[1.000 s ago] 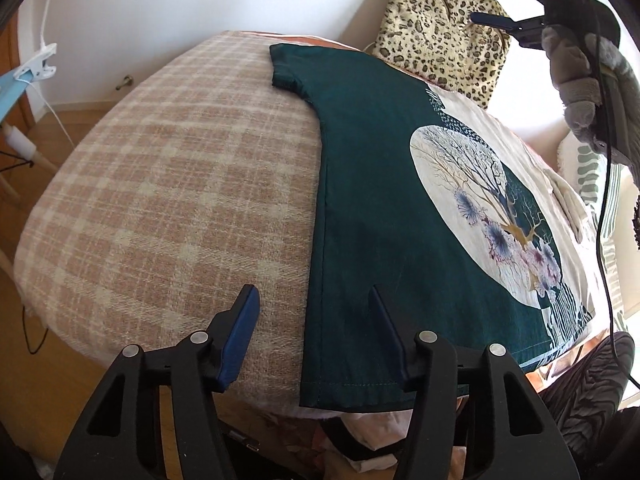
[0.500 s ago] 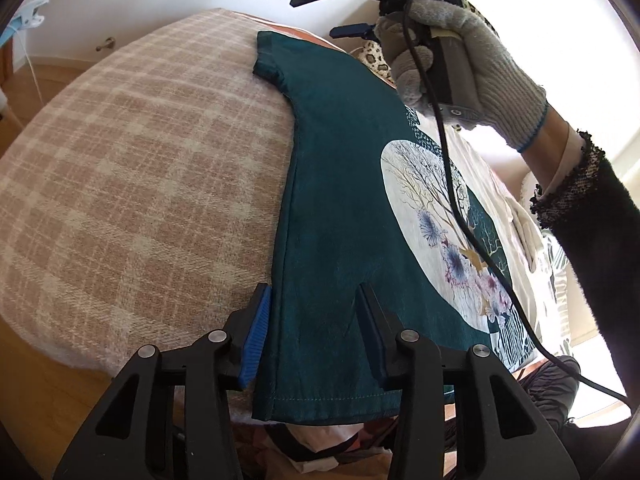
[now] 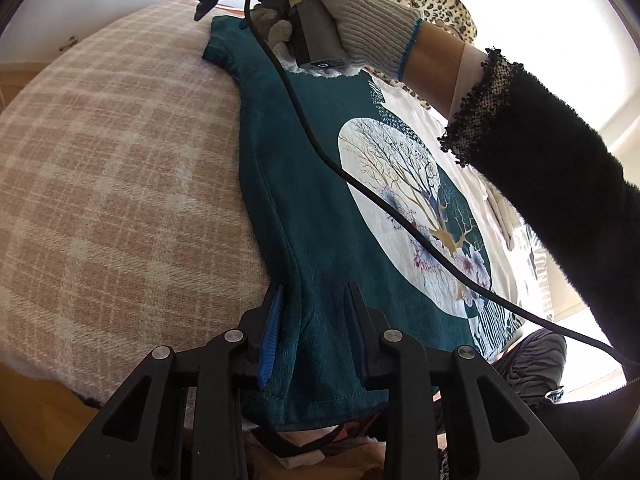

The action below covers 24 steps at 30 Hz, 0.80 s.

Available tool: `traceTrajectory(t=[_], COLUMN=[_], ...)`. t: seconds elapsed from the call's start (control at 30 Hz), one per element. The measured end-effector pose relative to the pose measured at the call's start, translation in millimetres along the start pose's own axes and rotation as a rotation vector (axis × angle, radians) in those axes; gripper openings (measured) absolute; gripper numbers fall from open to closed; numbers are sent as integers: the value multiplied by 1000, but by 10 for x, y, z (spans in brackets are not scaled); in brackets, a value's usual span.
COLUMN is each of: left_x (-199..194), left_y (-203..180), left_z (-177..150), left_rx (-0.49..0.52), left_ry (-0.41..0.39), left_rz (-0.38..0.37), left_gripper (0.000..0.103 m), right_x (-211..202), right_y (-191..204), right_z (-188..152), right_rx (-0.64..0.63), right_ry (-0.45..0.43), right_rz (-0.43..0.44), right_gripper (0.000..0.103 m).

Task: Fold small clothes
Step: 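Grasp the dark green edge with the left tool while the right tool grasps it, then fold the dark green side edge over toward the shirt's middle with both tools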

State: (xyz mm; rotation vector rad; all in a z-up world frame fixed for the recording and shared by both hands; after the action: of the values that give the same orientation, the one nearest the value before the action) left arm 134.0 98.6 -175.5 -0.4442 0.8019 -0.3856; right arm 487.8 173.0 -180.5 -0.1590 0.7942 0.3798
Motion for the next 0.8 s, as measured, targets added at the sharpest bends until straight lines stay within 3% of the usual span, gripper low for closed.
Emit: traceTrajectory(t=[0.13, 0.2, 0.3, 0.37, 0.4, 0.6, 0.8], left_x=[31, 45, 62, 100, 118, 2, 28], left_y=[-27, -29, -20, -24, -31, -149, -589], left_z=[-6, -14, 13, 16, 15, 74, 122], left_rx=[40, 72, 81, 83, 77, 95, 150], left_ry=[3, -3, -3, -6, -8, -51, -67], left_rz=[30, 55, 57, 61, 62, 30, -69], left_gripper=[19, 11, 6, 4, 4, 2, 2], right_x=[172, 224, 209, 188, 171, -189, -693], right_y=[-46, -91, -105, -141, -176, -531, -1011], right_z=[-15, -38, -21, 10, 26, 150, 168], right_rx=[-57, -56, -86, -93, -85, -21, 29], right_ry=[32, 37, 19, 31, 36, -28, -92], right_rz=[-76, -84, -94, -105, -106, -106, -141], right_gripper=[68, 63, 46, 10, 6, 2, 2])
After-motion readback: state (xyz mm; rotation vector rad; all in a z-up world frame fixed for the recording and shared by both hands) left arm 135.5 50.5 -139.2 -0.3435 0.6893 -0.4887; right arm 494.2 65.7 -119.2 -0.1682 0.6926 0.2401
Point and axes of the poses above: each gripper's, at about its wrist camera, not at the fingertips, and x roughly the way its jaws point, y to its left, z to its top, the point moved 5 cm from there along x, roughly the way its jaws point, and after that the axes turned 13 degrees about -y, right-handed, at the moved point
